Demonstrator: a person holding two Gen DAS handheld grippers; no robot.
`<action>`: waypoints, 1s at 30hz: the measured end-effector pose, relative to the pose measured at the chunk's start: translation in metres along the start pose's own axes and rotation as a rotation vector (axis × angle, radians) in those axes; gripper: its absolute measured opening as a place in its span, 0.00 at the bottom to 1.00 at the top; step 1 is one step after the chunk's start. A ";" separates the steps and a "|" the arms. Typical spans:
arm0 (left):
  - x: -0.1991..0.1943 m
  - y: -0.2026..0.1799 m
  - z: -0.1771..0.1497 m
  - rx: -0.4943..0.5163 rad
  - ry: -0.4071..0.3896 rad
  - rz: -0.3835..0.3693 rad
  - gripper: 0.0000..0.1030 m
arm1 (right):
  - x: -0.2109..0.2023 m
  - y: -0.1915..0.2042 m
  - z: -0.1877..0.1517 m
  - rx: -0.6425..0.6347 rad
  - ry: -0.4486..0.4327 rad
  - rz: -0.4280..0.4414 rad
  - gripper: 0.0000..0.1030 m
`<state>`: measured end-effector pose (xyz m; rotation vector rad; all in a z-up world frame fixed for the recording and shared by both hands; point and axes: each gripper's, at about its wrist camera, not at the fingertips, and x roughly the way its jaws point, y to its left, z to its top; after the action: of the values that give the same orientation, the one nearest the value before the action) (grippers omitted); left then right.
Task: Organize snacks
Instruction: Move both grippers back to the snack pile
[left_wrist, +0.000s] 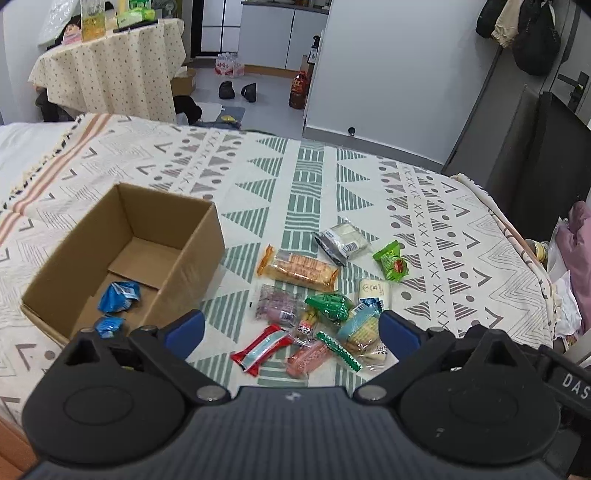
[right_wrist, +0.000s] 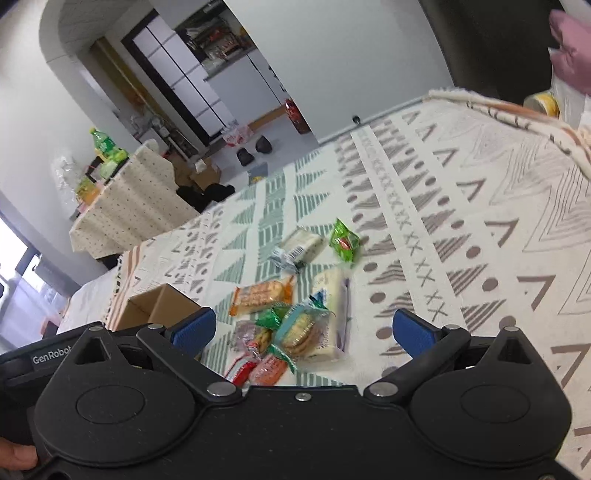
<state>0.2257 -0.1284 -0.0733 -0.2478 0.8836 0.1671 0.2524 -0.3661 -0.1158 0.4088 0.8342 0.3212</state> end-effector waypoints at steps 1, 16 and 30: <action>0.003 0.000 -0.001 -0.005 0.004 -0.002 0.97 | 0.003 0.000 0.000 0.005 0.007 0.001 1.00; 0.064 0.018 -0.012 -0.066 0.112 -0.041 0.63 | 0.055 -0.012 -0.007 0.167 0.136 0.045 0.76; 0.119 0.035 -0.020 -0.048 0.200 -0.026 0.52 | 0.101 -0.030 -0.019 0.373 0.253 0.111 0.58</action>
<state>0.2765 -0.0954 -0.1835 -0.3248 1.0753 0.1409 0.3047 -0.3451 -0.2069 0.7759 1.1261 0.3240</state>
